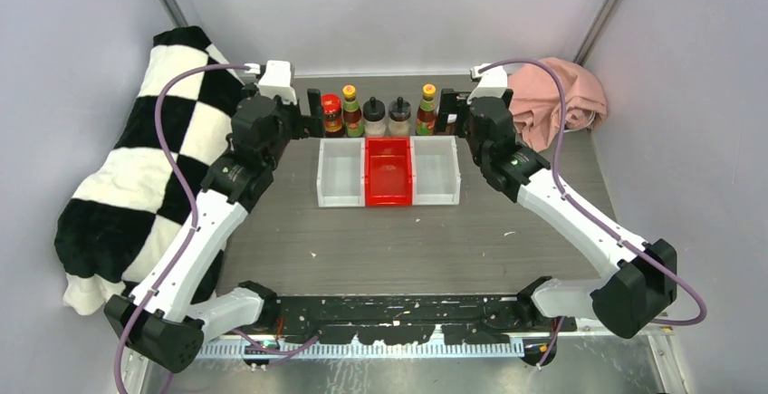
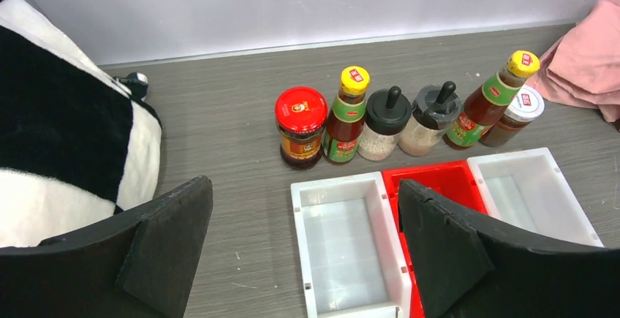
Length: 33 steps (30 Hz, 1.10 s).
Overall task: Organize the condiment bottles
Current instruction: Pick up the bottle from the center of the board.
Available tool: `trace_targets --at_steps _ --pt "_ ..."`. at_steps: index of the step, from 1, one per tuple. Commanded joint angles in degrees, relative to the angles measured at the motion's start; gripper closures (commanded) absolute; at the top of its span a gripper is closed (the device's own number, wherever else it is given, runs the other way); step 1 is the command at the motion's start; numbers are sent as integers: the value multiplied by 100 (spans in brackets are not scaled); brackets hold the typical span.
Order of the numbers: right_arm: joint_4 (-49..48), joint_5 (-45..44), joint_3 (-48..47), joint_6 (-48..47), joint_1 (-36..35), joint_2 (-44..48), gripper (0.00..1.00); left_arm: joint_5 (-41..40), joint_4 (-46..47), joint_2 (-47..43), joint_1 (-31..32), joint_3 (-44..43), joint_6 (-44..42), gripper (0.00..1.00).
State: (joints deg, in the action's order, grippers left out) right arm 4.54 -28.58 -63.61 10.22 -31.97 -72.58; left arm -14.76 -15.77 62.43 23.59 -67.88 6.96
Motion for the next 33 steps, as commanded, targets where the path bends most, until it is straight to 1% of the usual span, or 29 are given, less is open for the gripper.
trace_targets --at_steps 1,4,11,13,19,22,25,29,33 --pt "-338 -107 19 -53 -37 84 0 70 328 -20 -22 46 -46 2" --pt "-248 -152 -36 -113 -37 -45 0 78 326 82 -21 38 -30 2" --pt "-261 -145 220 -755 -30 -353 2 109 409 168 -21 194 24 2" --pt "-291 -277 220 -729 -30 -525 4 105 442 194 -20 242 37 2" --pt "-436 -515 235 -601 -32 -982 9 97 438 271 -14 258 76 2" --pt "-429 -534 216 -527 -33 -1094 9 107 513 265 -13 338 92 2" --pt "-706 -609 278 -518 -33 -1159 8 105 482 327 -13 304 95 2" --pt "-733 -759 228 -507 -21 -1316 6 123 495 348 -13 318 125 2" --pt "-886 -727 311 -433 63 -1418 5 149 496 357 -13 321 141 2"
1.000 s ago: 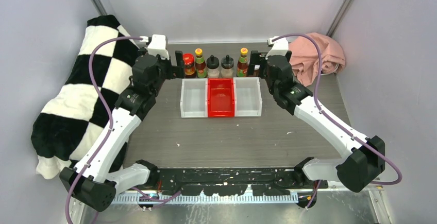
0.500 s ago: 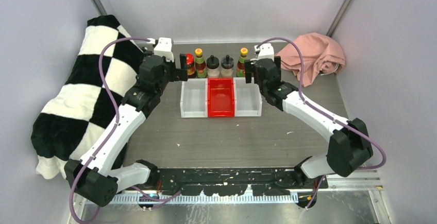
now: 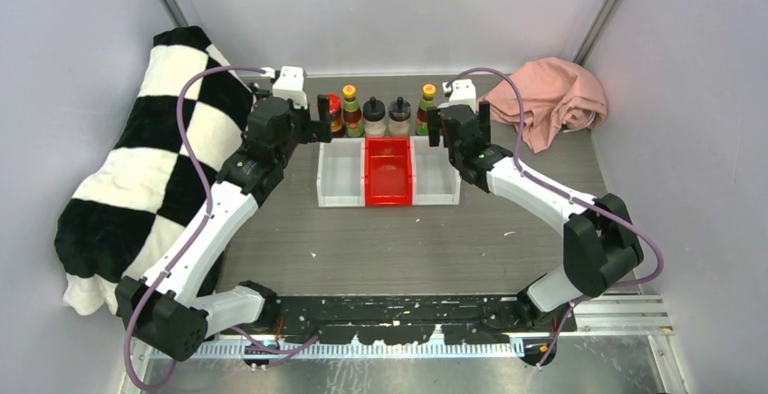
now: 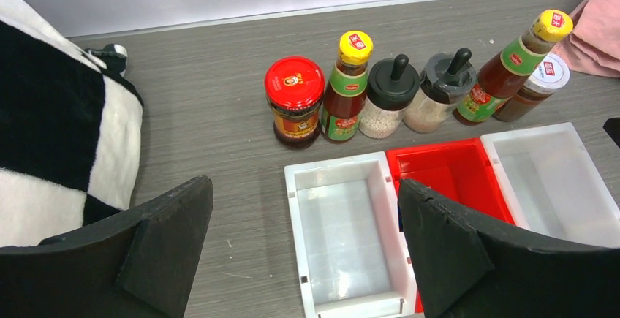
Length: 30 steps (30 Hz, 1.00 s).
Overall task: Organize the condiment bottles
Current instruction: Pick up the bottle from the center of the board.
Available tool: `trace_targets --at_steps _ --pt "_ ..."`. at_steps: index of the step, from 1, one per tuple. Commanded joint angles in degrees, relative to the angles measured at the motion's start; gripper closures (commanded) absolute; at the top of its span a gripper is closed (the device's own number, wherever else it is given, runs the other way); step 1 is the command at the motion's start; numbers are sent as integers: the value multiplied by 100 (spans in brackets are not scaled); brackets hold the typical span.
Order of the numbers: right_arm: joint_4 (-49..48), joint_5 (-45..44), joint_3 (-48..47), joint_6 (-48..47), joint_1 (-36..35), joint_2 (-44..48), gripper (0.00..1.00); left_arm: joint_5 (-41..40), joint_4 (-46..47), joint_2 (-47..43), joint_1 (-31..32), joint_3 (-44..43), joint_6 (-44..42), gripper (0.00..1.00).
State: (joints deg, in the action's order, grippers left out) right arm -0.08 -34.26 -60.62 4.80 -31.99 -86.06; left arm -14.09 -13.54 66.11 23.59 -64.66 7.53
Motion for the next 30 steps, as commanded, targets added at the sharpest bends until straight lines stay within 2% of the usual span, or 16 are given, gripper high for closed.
trace_targets --at_steps 1,13,30 --pt "-480 -141 41 135 88 -89 5 89 277 -10 -13 6 90 2" --pt "-888 764 267 626 625 -235 4 99 295 12 -13 50 73 2" --pt "-1109 1325 176 785 944 -613 3 117 326 112 -13 64 89 2"
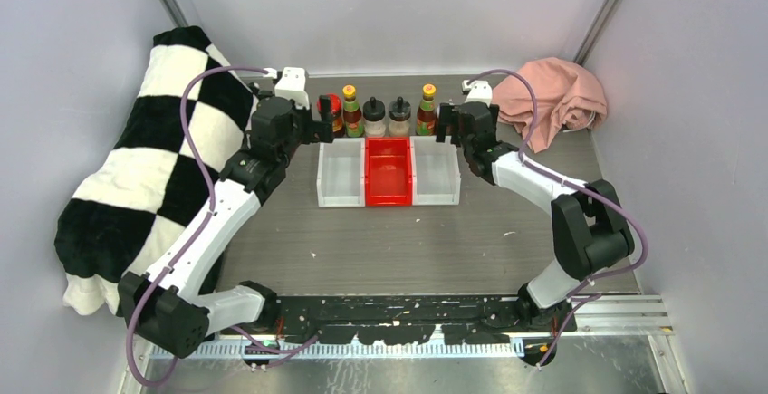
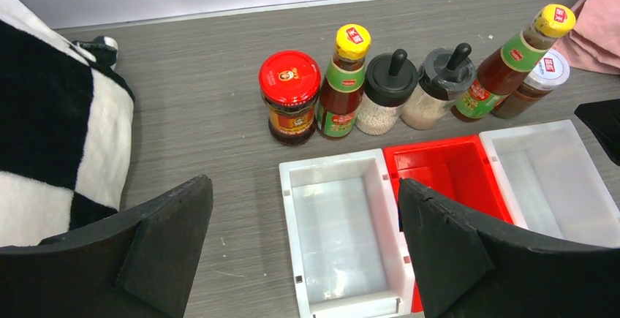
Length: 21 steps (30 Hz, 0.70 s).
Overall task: Organize the condiment bottles
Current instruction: Pick up the bottle from the center of the board.
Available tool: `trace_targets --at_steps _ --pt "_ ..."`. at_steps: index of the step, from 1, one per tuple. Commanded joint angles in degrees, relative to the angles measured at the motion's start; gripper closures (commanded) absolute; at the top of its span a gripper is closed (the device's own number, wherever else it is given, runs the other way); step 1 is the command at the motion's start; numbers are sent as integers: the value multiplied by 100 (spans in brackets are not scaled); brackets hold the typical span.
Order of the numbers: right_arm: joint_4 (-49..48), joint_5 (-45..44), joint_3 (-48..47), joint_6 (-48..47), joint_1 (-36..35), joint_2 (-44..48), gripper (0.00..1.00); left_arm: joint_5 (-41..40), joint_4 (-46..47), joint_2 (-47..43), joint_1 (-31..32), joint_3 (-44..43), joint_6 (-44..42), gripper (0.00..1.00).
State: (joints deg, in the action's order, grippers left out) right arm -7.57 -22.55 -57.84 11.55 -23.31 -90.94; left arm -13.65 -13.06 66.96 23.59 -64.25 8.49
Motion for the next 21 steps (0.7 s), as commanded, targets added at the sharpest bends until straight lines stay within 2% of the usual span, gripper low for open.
trace_targets --at_steps 1,21 --pt "-385 192 -116 118 102 -174 3 73 284 34 -13 26 -6 2" --pt "-509 787 -627 95 289 -891 3 168 314 172 -13 0 12 2"
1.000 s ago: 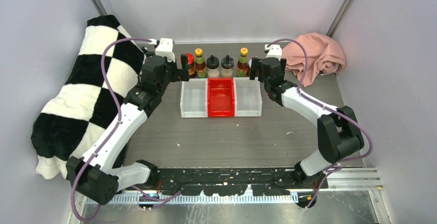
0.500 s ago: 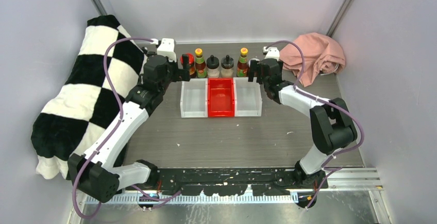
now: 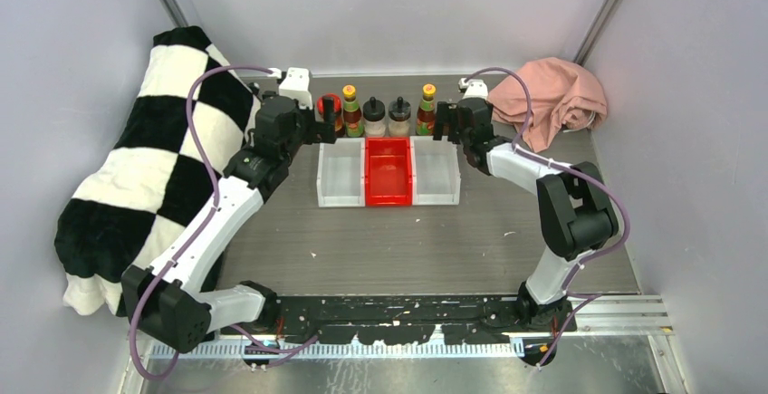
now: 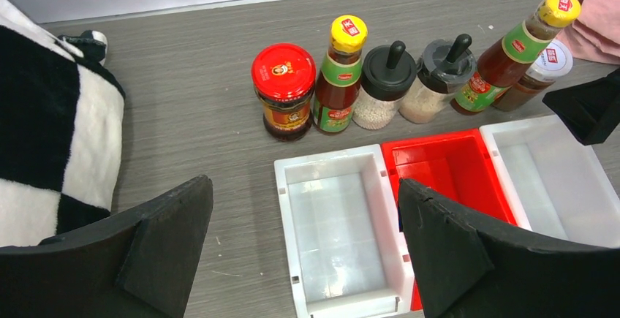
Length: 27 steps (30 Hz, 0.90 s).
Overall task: Organize the condiment bottles
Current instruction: Pick up the bottle from the center of the board.
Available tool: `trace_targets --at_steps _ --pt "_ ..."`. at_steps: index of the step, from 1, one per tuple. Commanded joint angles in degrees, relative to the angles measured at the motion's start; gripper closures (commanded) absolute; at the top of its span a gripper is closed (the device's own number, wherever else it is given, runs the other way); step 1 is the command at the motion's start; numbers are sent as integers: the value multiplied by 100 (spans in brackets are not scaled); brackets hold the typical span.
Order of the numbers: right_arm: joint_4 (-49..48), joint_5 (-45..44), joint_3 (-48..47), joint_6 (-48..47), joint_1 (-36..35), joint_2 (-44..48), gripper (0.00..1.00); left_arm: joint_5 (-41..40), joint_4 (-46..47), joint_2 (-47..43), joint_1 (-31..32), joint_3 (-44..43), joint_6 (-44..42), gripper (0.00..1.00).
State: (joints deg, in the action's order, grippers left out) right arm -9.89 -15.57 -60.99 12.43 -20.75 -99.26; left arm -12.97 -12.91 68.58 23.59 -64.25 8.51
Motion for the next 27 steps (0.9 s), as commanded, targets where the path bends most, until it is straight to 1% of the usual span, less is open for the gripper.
trace_targets --at_steps 1,27 --pt "-277 101 -335 5 36 -79 3 106 305 19 -13 0 10 2" --pt "-312 408 -847 -20 269 -649 3 146 350 243 -13 -35 45 3"
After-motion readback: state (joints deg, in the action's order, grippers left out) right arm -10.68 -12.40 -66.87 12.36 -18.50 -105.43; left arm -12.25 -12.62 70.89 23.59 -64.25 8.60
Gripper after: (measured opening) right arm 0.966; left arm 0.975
